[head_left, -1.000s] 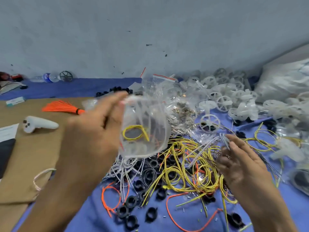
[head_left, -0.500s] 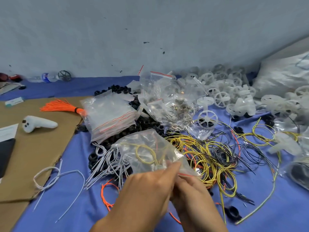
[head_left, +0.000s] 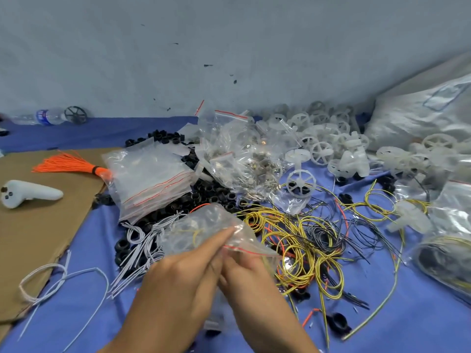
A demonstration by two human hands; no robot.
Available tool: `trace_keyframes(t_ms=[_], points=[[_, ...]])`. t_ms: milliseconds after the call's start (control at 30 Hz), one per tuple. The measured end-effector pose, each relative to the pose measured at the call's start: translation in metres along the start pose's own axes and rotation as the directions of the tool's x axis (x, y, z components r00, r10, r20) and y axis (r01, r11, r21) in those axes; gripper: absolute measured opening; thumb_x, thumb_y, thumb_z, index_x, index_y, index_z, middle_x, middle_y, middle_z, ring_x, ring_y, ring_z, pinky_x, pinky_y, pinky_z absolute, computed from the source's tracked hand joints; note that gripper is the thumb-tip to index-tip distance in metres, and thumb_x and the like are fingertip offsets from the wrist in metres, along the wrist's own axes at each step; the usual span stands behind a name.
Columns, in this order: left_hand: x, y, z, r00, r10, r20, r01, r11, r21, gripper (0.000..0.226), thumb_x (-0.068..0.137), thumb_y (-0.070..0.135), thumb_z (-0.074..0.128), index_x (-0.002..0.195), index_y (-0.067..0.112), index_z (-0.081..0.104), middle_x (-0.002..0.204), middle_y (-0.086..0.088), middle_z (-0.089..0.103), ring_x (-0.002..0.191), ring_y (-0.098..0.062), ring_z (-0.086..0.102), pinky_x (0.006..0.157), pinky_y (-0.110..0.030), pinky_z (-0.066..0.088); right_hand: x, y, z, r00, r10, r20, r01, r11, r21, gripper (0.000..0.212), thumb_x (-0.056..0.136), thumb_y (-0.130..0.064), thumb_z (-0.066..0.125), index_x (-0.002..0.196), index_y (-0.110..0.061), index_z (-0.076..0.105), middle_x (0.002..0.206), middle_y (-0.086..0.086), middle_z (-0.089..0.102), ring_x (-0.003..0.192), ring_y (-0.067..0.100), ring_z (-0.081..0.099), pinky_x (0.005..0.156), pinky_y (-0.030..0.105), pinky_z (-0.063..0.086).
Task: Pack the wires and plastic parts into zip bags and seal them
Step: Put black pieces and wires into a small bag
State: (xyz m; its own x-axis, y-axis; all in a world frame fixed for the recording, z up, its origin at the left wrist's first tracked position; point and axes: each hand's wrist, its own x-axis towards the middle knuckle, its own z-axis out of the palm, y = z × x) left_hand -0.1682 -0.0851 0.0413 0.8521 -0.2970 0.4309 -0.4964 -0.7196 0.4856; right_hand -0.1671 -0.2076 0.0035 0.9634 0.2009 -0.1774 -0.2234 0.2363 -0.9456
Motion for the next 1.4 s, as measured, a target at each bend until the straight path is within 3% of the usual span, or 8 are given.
trace_keyframes(t_ms=[200, 333, 467, 733, 900, 1033, 1200, 1400], points=[[0.004, -0.006, -0.002, 0.994, -0.091, -0.055, 0.089, 0.995, -0.034, 0.029, 0.1, 0.043, 0.053, 0.124, 0.042, 0.069, 0.046, 0.011, 0.044, 0.042, -0.008, 0.035, 0.048, -0.028, 0.037, -0.033, -0.031, -0.077, 0.936, -0.321, -0.146, 0.267, 0.916, -0.3, 0.016, 0.091, -0.018, 0.066, 0.096, -0.029, 0.077, 0.073, 0.005, 0.072, 0.059, 0.009, 0.064, 0.053, 0.023, 0.05], [0.004, -0.004, -0.002, 0.987, -0.153, -0.039, 0.149, 0.985, -0.09, 0.029, 0.1, 0.047, 0.052, 0.124, 0.046, 0.067, 0.047, 0.009, 0.045, 0.041, -0.007, 0.034, 0.05, -0.032, 0.039, -0.008, -0.028, -0.142, 0.82, -0.431, -0.377, -0.085, 0.561, -0.824, 0.011, 0.094, -0.028, 0.063, 0.094, -0.036, 0.071, 0.082, -0.01, 0.066, 0.073, 0.004, 0.059, 0.066, 0.025, 0.043], [0.003, -0.006, -0.004, 0.986, -0.166, -0.035, 0.162, 0.982, -0.095, 0.034, 0.095, 0.046, 0.05, 0.125, 0.048, 0.065, 0.045, 0.007, 0.041, 0.04, -0.008, 0.033, 0.047, -0.031, 0.035, 0.013, -0.006, -0.171, 0.887, -0.255, -0.386, -0.325, 0.251, -0.912, 0.023, 0.094, -0.044, 0.058, 0.097, -0.026, 0.071, 0.097, 0.0, 0.053, 0.1, 0.024, 0.054, 0.086, 0.037, 0.044], [0.002, -0.008, -0.011, 0.986, -0.166, -0.026, 0.162, 0.98, -0.112, 0.028, 0.1, 0.045, 0.053, 0.124, 0.042, 0.068, 0.045, 0.007, 0.039, 0.039, -0.004, 0.034, 0.043, -0.015, 0.026, 0.002, -0.021, -0.177, 0.741, -0.462, -0.488, -0.112, 0.631, -0.767, 0.017, 0.097, -0.034, 0.056, 0.081, -0.029, 0.062, 0.082, -0.007, 0.066, 0.08, 0.013, 0.06, 0.071, 0.035, 0.044], [0.007, -0.005, -0.008, 0.98, -0.198, 0.003, 0.197, 0.969, -0.149, 0.035, 0.092, 0.047, 0.047, 0.122, 0.048, 0.066, 0.044, 0.007, 0.04, 0.04, -0.008, 0.035, 0.043, -0.021, 0.024, -0.023, -0.054, -0.163, 0.706, -0.442, -0.553, 0.377, 0.896, -0.236, 0.038, 0.103, -0.018, 0.045, 0.076, -0.026, 0.07, 0.078, -0.007, 0.069, 0.067, 0.008, 0.059, 0.06, 0.018, 0.051], [0.012, -0.002, -0.003, 0.982, -0.188, -0.009, 0.185, 0.972, -0.142, 0.029, 0.1, 0.053, 0.046, 0.123, 0.049, 0.063, 0.044, 0.006, 0.041, 0.04, -0.009, 0.034, 0.047, -0.03, 0.031, -0.034, -0.068, -0.135, 0.87, -0.249, -0.425, 0.426, 0.813, 0.397, 0.036, 0.094, -0.031, 0.047, 0.072, -0.022, 0.074, 0.079, -0.005, 0.065, 0.065, 0.008, 0.06, 0.054, 0.019, 0.048], [0.013, -0.001, -0.002, 0.983, -0.185, -0.004, 0.182, 0.971, -0.154, 0.028, 0.099, 0.053, 0.046, 0.121, 0.051, 0.063, 0.044, 0.006, 0.039, 0.04, -0.01, 0.033, 0.047, -0.03, 0.031, -0.038, -0.061, -0.113, 0.946, -0.146, -0.29, 0.287, 0.794, 0.536, 0.066, 0.073, -0.071, 0.053, 0.09, -0.013, 0.078, 0.078, 0.008, 0.063, 0.066, 0.016, 0.059, 0.057, 0.025, 0.054], [0.01, -0.003, -0.004, 0.978, -0.207, -0.001, 0.205, 0.967, -0.155, 0.03, 0.099, 0.05, 0.046, 0.122, 0.048, 0.065, 0.044, 0.006, 0.042, 0.041, -0.01, 0.034, 0.05, -0.034, 0.035, -0.038, -0.057, -0.099, 0.964, -0.129, -0.231, 0.24, 0.796, 0.556, 0.085, 0.081, -0.079, 0.03, 0.096, -0.011, 0.078, 0.078, 0.01, 0.065, 0.063, 0.018, 0.06, 0.058, 0.026, 0.055]])
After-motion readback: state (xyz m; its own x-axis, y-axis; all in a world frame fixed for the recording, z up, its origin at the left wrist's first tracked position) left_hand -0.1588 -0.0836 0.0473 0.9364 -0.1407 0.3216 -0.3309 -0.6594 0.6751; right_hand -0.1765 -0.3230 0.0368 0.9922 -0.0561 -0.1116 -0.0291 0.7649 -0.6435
